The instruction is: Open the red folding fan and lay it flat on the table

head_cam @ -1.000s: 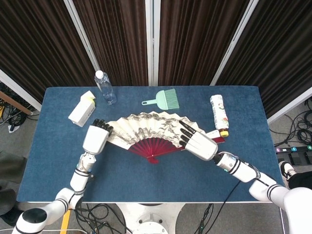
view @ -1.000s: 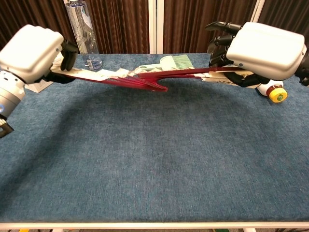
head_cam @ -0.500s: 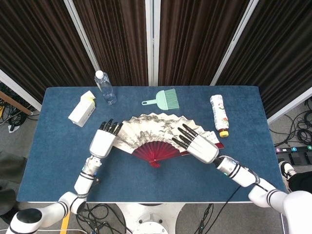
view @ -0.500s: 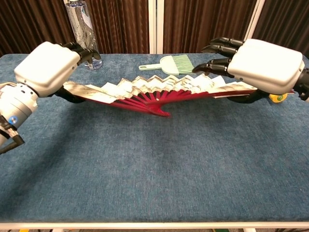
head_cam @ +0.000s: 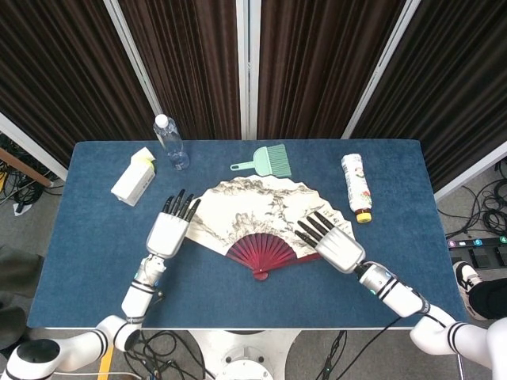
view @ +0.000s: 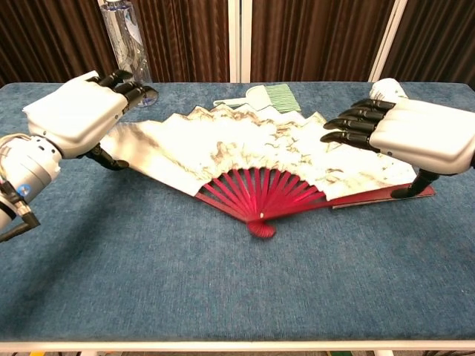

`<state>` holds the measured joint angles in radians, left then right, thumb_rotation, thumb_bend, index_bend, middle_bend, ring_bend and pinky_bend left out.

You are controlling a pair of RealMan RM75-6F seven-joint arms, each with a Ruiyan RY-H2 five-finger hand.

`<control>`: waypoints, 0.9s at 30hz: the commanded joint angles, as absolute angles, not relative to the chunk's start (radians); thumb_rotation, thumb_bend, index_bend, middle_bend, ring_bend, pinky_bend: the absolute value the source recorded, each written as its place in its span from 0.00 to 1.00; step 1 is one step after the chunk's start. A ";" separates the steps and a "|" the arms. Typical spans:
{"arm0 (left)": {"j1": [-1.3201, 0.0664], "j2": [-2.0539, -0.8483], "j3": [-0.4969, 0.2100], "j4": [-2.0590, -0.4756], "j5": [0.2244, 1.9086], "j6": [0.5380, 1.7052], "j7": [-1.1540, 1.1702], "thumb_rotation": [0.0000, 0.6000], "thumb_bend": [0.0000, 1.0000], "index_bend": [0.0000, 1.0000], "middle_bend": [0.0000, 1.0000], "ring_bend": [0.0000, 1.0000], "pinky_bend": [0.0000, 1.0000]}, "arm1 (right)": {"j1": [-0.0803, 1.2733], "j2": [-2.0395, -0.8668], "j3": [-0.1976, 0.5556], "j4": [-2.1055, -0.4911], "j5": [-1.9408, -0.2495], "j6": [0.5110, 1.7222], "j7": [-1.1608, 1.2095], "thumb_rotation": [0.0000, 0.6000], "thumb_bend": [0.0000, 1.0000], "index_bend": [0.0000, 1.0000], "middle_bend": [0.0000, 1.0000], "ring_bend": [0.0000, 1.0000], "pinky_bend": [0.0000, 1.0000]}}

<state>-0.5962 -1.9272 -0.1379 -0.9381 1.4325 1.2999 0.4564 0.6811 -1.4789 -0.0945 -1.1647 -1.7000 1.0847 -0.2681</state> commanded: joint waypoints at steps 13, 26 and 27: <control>-0.435 -1.510 -0.235 -1.417 1.304 1.350 0.267 1.00 0.00 0.09 0.07 0.00 0.15 | 0.516 -1.228 0.010 -1.422 -1.528 1.276 -0.193 1.00 0.11 0.01 0.13 0.01 0.02; -0.142 -1.233 -0.083 -1.543 1.360 1.557 0.105 1.00 0.00 0.16 0.14 0.00 0.15 | 0.225 -1.067 -0.025 -1.548 -1.468 1.552 -0.049 1.00 0.16 0.06 0.17 0.01 0.04; -0.125 -1.228 -0.070 -1.550 1.367 1.573 0.107 1.00 0.00 0.16 0.14 0.00 0.15 | 0.210 -1.064 -0.028 -1.555 -1.467 1.564 -0.045 1.00 0.16 0.06 0.17 0.01 0.04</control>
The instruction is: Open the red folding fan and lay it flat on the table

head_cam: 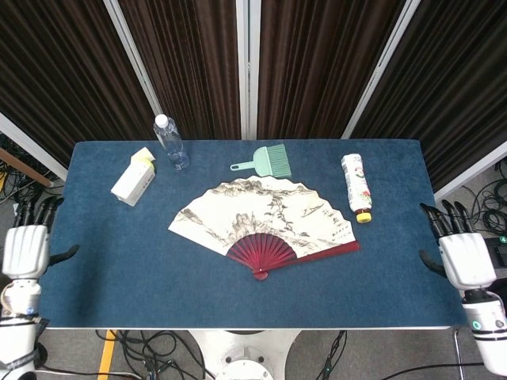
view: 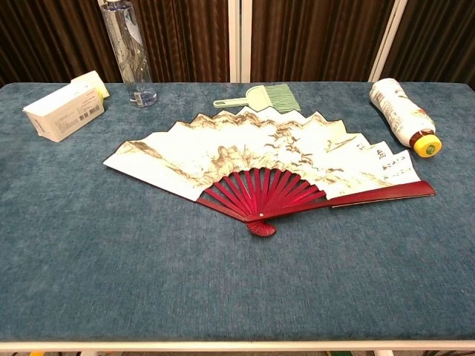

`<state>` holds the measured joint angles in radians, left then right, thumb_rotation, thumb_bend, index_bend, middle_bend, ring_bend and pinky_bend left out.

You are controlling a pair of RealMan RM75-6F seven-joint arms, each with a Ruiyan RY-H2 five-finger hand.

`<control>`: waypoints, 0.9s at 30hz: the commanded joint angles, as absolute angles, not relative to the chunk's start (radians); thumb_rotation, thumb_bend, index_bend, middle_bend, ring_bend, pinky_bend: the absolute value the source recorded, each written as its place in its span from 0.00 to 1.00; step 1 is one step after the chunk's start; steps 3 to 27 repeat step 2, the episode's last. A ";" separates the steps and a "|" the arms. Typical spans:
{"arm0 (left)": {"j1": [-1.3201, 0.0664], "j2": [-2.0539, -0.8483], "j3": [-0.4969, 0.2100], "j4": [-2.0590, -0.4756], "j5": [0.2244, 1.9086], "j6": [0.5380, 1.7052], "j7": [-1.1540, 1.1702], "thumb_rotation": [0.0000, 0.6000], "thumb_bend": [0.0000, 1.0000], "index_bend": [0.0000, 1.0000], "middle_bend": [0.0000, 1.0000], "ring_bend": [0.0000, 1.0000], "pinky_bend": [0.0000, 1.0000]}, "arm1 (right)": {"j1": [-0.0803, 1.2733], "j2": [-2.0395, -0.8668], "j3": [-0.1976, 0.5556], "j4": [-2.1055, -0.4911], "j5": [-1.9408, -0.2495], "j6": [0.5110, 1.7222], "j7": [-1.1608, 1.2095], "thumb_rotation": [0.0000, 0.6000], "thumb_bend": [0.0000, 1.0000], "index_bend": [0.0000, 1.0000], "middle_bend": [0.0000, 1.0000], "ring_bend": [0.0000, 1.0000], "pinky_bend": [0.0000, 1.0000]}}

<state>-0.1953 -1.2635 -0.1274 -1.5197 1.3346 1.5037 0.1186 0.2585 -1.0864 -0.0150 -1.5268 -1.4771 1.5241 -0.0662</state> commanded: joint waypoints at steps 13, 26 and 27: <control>-0.093 -1.218 -0.048 -1.564 1.378 1.596 0.106 1.00 0.00 0.16 0.14 0.00 0.15 | 0.182 -1.063 -0.031 -1.564 -1.469 1.586 -0.039 1.00 0.16 0.06 0.17 0.01 0.04; -0.093 -1.218 -0.048 -1.564 1.378 1.596 0.106 1.00 0.00 0.16 0.14 0.00 0.15 | 0.182 -1.063 -0.031 -1.564 -1.469 1.586 -0.039 1.00 0.16 0.06 0.17 0.01 0.04; -0.093 -1.218 -0.048 -1.564 1.378 1.596 0.106 1.00 0.00 0.16 0.14 0.00 0.15 | 0.182 -1.063 -0.031 -1.564 -1.469 1.586 -0.039 1.00 0.16 0.06 0.17 0.01 0.04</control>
